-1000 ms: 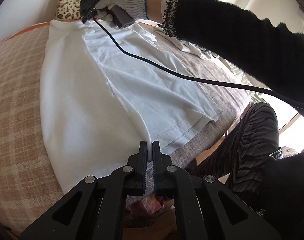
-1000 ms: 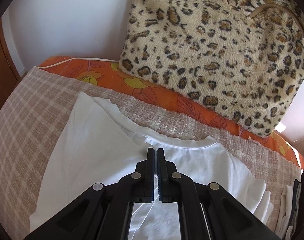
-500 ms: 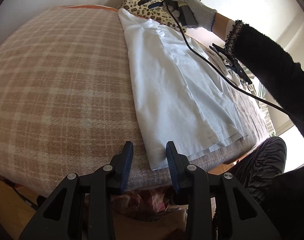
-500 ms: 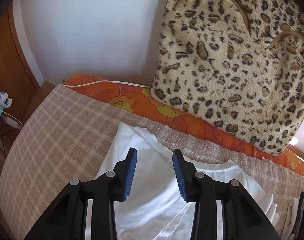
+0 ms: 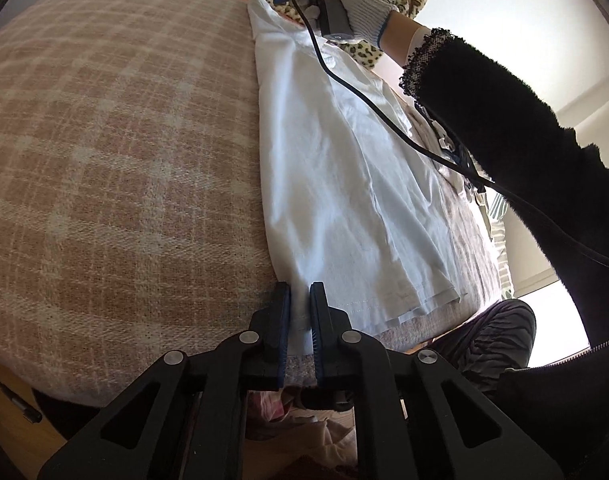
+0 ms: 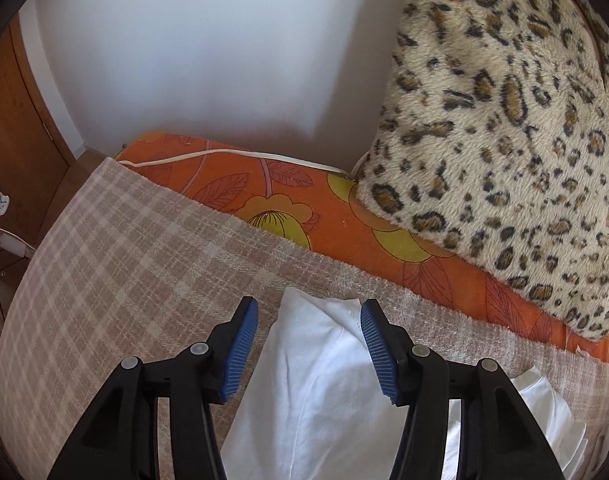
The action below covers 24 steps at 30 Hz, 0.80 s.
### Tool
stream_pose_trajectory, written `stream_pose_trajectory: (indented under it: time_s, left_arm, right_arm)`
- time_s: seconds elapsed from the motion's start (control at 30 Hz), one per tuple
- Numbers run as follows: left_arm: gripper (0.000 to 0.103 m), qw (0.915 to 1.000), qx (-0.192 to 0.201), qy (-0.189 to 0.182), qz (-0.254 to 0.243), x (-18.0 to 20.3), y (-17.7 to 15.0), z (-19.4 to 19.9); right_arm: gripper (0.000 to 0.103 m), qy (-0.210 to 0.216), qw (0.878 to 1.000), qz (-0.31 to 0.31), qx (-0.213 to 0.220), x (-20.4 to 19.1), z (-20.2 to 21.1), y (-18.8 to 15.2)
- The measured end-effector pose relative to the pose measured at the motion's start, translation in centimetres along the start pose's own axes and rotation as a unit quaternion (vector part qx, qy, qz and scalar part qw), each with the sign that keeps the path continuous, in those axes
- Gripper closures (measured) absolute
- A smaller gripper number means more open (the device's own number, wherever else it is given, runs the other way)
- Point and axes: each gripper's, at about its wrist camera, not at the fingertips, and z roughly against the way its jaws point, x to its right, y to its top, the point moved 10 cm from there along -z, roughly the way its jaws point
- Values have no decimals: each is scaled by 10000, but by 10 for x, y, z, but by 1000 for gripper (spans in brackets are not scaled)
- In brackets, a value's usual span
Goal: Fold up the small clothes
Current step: 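Open both tools and lift them off the folded shirt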
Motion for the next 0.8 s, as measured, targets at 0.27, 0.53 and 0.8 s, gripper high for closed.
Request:
stream_pose_trajectory:
  time_s: [0.27, 0.53, 0.8]
  left_arm:
    - [100, 10000, 71, -16, 3, -6, -2, 6]
    - [100, 9999, 86, 10, -80, -10, -11, 11]
    - [96, 9982, 202, 468, -331, -12, 0, 21]
  right_arm:
    - [87, -545, 9969, 531, -187, -10, -23, -2]
    - [102, -414, 9989, -142, 160, 9, -19, 14]
    - [66, -221, 9993, -272, 114, 18, -4, 8]
